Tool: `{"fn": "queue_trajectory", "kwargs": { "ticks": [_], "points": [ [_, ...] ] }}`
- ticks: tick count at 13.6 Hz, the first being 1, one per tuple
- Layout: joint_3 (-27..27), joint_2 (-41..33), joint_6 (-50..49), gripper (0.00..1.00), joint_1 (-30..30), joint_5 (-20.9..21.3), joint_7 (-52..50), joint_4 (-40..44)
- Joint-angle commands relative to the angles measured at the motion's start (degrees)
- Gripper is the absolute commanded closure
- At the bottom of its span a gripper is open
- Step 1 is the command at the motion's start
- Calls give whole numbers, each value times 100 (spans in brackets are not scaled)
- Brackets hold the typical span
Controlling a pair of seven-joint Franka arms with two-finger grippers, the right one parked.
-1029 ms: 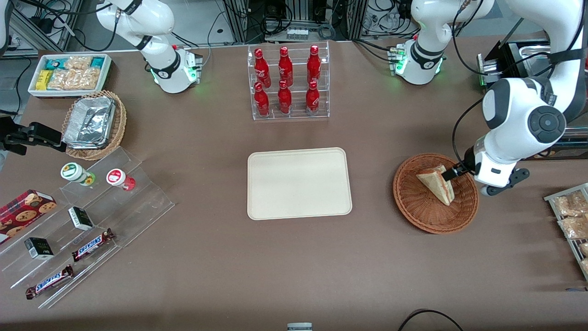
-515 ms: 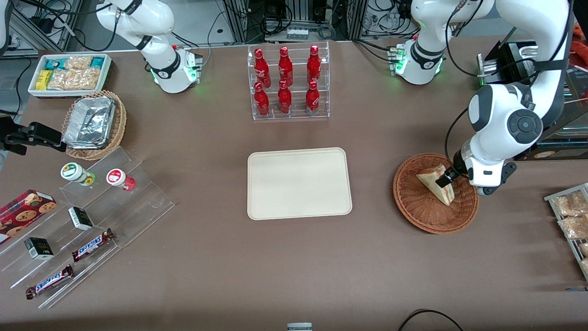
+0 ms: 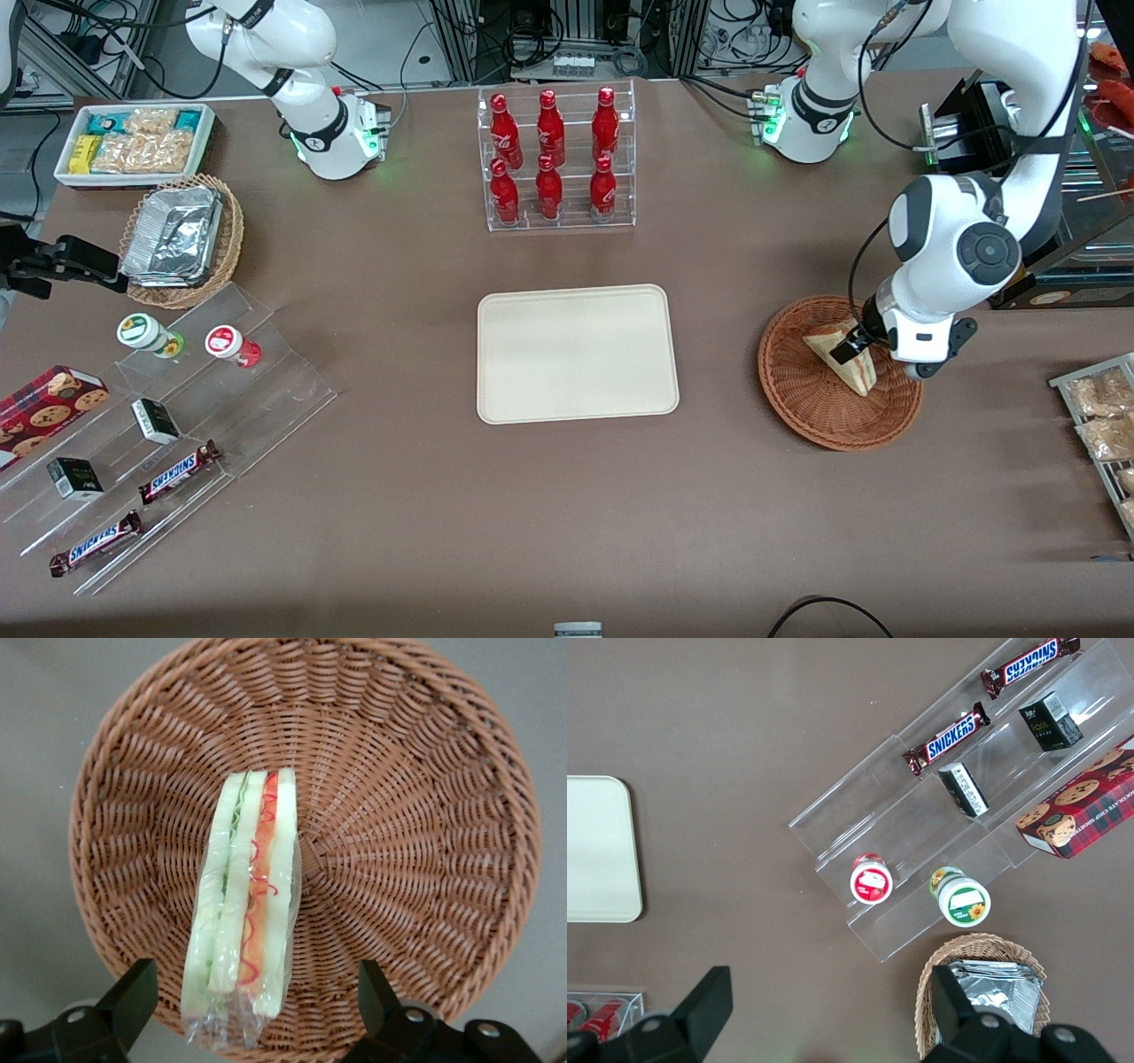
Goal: Place sandwich from basket to tray
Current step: 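Lower the open left gripper and close it on the sandwich's crust edge, then lift the sandwich out of the basket with the left gripper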
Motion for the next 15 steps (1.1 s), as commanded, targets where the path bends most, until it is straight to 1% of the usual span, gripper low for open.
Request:
{"fn": "queue_trajectory", "kwargs": {
  "ticks": [1, 3, 4, 5, 6, 7, 8, 12, 15],
  "points": [
    [9, 135, 441, 0, -12, 89, -135, -224],
    [9, 214, 617, 0, -12, 89, -135, -321],
    [9, 215, 670, 6, -12, 98, -135, -373],
    [17, 206, 680, 30, -12, 98, -135, -409],
    [17, 171, 680, 65, -12, 98, -135, -461],
    [17, 110, 645, 90, -4, 107, -118, -514],
    [17, -13, 592, 100, -4, 203, -109, -584],
    [-52, -584, -373, 100, -21, 598, -65, -471],
    [-605, -673, -944, 100, -21, 617, -65, -85]
  ]
}}
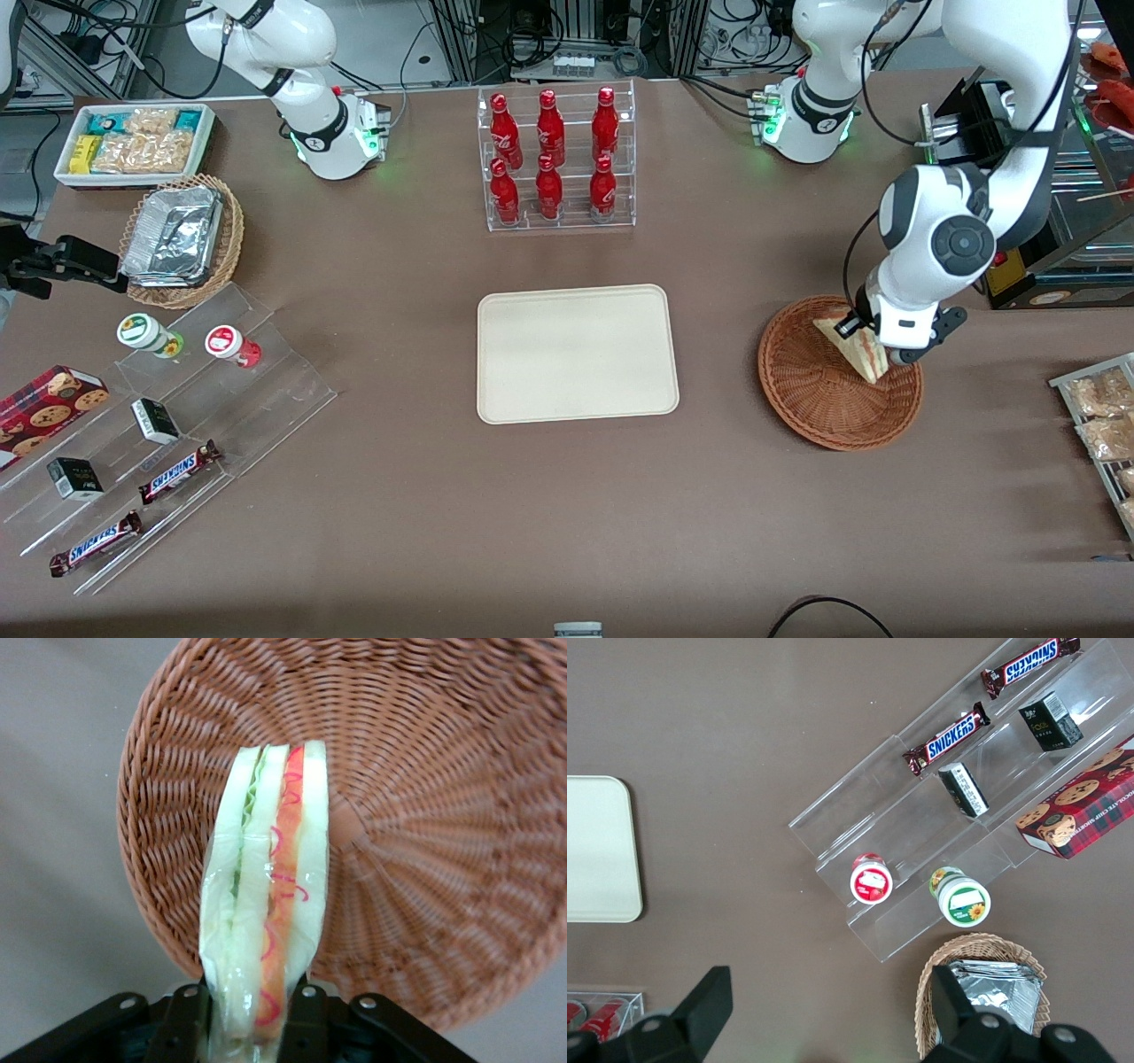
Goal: Place sandwich from basket to tray
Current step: 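Lift the sandwich out of the basket with the left gripper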
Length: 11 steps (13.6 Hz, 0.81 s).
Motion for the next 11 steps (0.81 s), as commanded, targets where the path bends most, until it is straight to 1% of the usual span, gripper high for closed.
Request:
{"fn": "queue_trajectory", "kwargs": {
  "ticks": [1, 3, 6, 9, 11],
  "points": [
    [-586, -121, -616, 100, -24, 105, -94, 419],
    [-1078, -42, -846, 100, -24, 97, -94, 684],
    [-1851, 282, -873, 100, -24, 26, -190, 1105],
    [-2607, 949, -891, 100, -32, 61, -339, 1763],
    [-2933, 1380, -1057, 100, -93, 149, -314, 2273]
  ]
}}
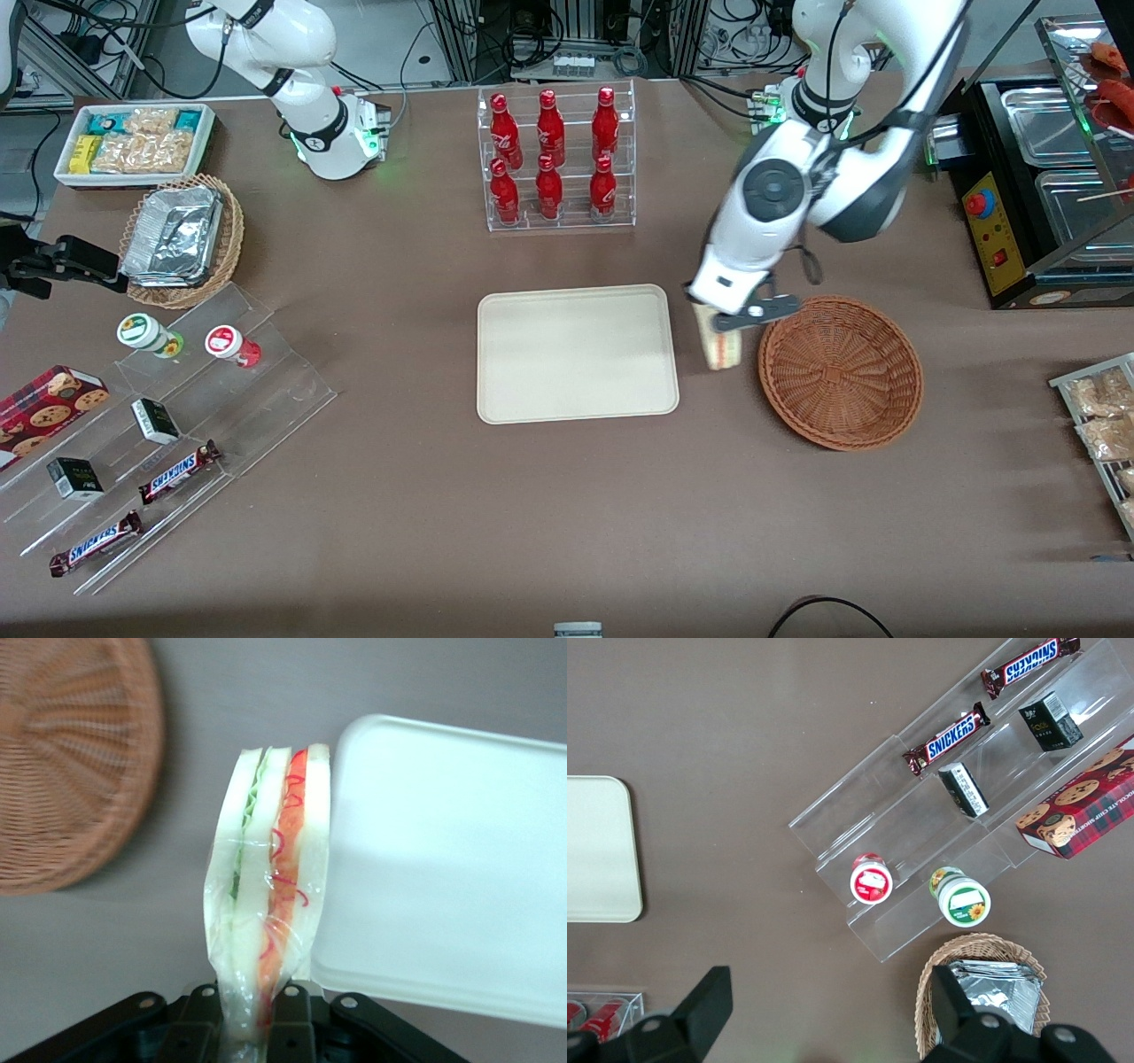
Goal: Place sandwich from basket to tray
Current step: 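Carry the held sandwich over the beige tray with the left gripper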
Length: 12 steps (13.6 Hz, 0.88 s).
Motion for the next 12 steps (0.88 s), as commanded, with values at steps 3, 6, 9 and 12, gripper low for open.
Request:
{"fn": "queue_trajectory", "kwargs": {
  "ticks": [3, 6, 9, 12],
  "points": [
    [-244, 1492, -764, 100, -789, 598, -294, 1809],
    [-218, 2486, -1326, 100, -1519, 1352, -1286, 3066],
    [-78, 2927, -1398, 100, -1942, 1460, -1508, 3666],
    [580, 3331, -1381, 100, -2653, 1443, -1508, 4202]
  ]
}}
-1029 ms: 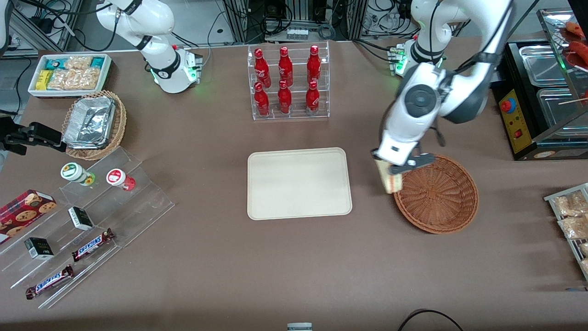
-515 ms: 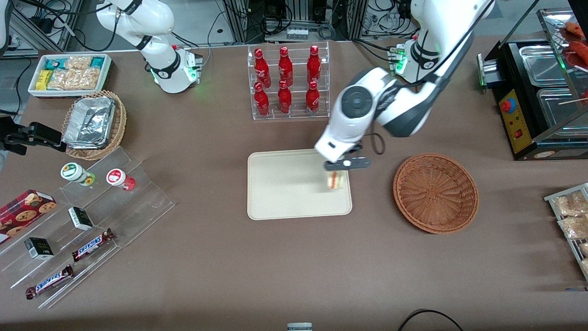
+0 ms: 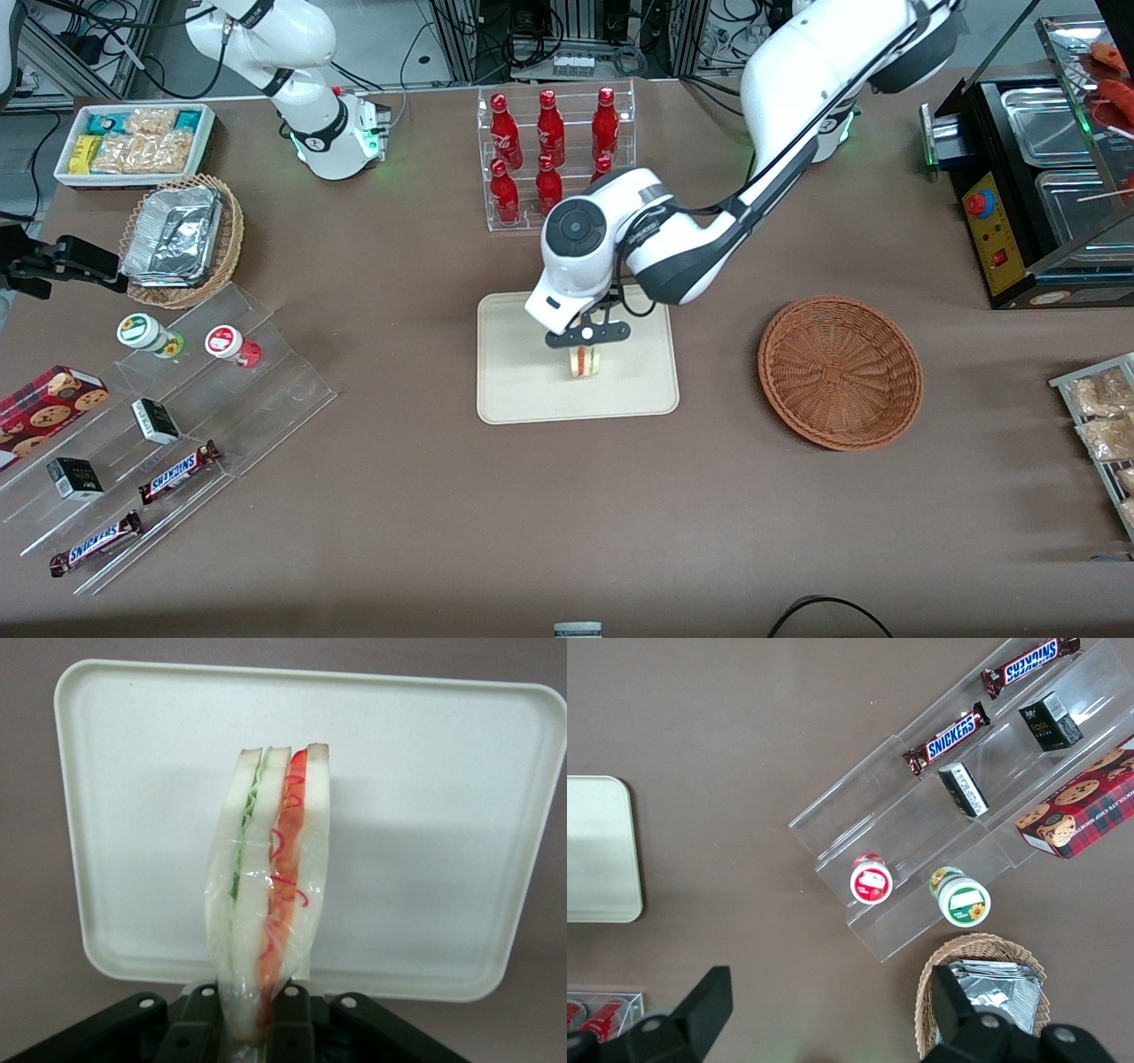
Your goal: Place sandwich from basket to tray
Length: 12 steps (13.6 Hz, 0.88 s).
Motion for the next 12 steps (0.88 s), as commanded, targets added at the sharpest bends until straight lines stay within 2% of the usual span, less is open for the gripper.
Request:
{"fn": "queue_trajectory", "kwargs": {
  "ticks": [1, 12],
  "points": [
    [488, 509, -198, 100, -649, 101, -118, 760],
    [560, 993, -84, 100, -853, 119, -469, 937]
  ]
}}
